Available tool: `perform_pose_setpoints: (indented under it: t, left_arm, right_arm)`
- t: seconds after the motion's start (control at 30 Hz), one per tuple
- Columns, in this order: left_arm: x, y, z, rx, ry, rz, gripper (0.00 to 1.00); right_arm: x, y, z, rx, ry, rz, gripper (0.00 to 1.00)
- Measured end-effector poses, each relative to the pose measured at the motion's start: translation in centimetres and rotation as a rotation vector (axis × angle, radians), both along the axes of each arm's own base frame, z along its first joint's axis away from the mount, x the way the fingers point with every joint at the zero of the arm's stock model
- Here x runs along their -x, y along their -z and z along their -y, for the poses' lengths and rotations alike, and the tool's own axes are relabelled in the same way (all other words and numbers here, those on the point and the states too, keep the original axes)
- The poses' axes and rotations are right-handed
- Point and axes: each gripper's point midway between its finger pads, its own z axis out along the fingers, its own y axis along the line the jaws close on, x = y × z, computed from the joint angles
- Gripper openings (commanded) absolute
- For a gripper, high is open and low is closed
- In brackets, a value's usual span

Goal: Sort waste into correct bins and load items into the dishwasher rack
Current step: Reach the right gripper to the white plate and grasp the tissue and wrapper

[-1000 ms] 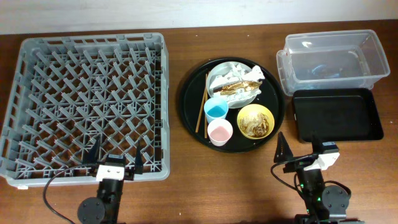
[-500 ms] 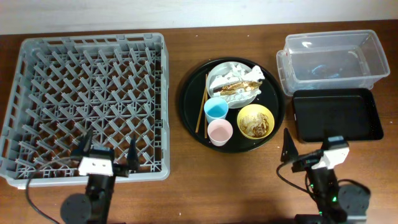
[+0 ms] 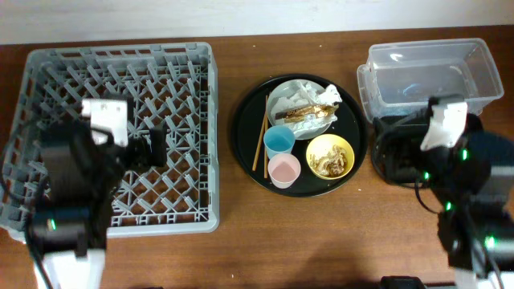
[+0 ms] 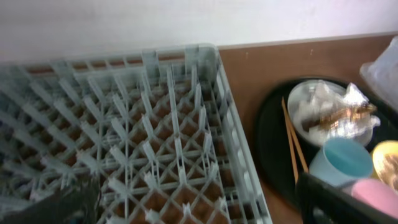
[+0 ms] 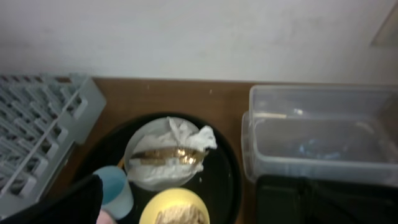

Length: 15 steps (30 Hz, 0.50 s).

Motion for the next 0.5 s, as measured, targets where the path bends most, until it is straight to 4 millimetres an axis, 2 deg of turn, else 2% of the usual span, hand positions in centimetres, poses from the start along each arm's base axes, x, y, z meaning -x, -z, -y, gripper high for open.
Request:
perform_pose_setpoints:
  t: [0.17, 0.23, 0.33, 0.4, 0.5]
  left_arm:
    - [-2.5, 0.9, 0.0, 0.024, 0.011, -0.321, 0.99]
    - [-4.2, 0.7, -0.1, 0.023, 0.020, -0.400, 0.99]
    - [-6.6, 0.9, -0.2, 0.021, 0.029, -0.452, 0.99]
    - [-7.4, 1.5, -0.2, 0.021, 0.029, -0.467, 0.99]
    - [-8.2, 2.5, -0.3, 0.022, 0.029, -0.481, 0.99]
  right_arm:
    - [-3.6, 0.9, -0.8, -0.026, -0.044, -0.233, 0.98]
    - [-5.0, 1.4, -2.4, -0.011, -0.104, -0.311, 0.98]
    - [-7.3, 2.1, -5.9, 0.031, -0.220, -0.393, 0.98]
    - [-9.0, 2.7, -7.8, 0.049, -0.269, -0.401, 0.98]
    - [-11.0, 5.6, -9.7, 0.061, -0.313, -0.451, 0.98]
